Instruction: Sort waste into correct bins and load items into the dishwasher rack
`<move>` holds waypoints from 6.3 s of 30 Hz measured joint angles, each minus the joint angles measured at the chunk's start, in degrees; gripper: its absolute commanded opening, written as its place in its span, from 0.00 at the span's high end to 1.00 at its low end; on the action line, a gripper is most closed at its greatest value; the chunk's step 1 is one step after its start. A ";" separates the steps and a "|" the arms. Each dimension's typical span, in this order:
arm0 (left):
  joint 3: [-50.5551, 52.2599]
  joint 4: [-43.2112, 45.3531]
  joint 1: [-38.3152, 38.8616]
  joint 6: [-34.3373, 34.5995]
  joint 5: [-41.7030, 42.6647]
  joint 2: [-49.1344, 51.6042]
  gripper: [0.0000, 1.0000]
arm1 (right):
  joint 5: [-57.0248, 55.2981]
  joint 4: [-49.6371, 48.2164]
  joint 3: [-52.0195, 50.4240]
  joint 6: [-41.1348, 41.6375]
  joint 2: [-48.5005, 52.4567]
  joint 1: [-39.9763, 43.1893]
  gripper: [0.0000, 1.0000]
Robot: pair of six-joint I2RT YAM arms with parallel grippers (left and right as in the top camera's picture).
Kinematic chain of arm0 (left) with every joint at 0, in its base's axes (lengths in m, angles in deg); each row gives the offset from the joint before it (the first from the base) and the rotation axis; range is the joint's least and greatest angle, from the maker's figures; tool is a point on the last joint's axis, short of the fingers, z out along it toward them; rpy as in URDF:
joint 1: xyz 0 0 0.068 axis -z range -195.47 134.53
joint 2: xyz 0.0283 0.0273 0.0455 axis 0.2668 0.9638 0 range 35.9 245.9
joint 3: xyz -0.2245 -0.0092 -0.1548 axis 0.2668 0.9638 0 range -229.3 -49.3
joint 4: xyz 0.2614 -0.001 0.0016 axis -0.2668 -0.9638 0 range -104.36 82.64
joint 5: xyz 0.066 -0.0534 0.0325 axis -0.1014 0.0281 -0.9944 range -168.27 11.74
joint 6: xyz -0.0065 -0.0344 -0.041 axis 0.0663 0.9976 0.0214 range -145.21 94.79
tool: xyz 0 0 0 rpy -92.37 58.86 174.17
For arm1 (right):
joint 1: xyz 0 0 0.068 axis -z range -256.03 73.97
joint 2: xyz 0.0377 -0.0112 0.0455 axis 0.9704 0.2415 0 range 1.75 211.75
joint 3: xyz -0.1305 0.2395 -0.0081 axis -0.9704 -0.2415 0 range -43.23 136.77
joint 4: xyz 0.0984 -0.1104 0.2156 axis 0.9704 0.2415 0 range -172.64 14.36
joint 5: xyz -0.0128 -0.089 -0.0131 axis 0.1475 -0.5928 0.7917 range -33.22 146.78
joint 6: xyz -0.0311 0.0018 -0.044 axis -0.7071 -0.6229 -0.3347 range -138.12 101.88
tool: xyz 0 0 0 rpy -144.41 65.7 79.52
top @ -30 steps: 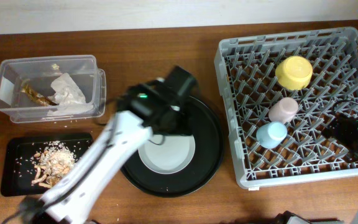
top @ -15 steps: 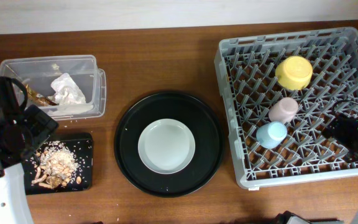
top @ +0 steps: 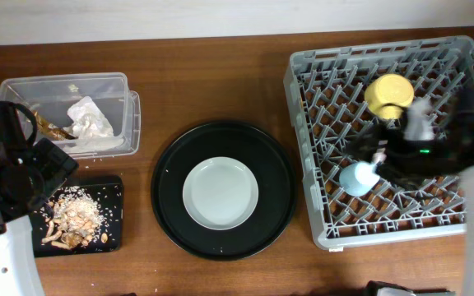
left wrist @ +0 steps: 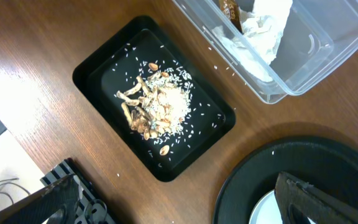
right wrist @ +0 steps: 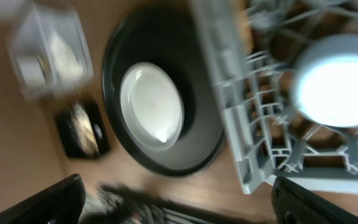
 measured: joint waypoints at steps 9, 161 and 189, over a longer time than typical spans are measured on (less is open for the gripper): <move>0.00 0.04 0.00 0.00 0.00 0.00 0.01 | -28.65 -12.35 0.02 20.74 8.09 -41.88 0.12; -0.09 0.11 -0.04 0.00 0.02 -0.04 0.01 | -15.41 -30.40 -39.69 -3.63 -58.31 -6.58 0.01; -0.11 0.04 -0.04 0.00 0.02 -0.04 0.01 | -28.81 -78.49 -81.31 -9.22 -76.17 -14.12 0.01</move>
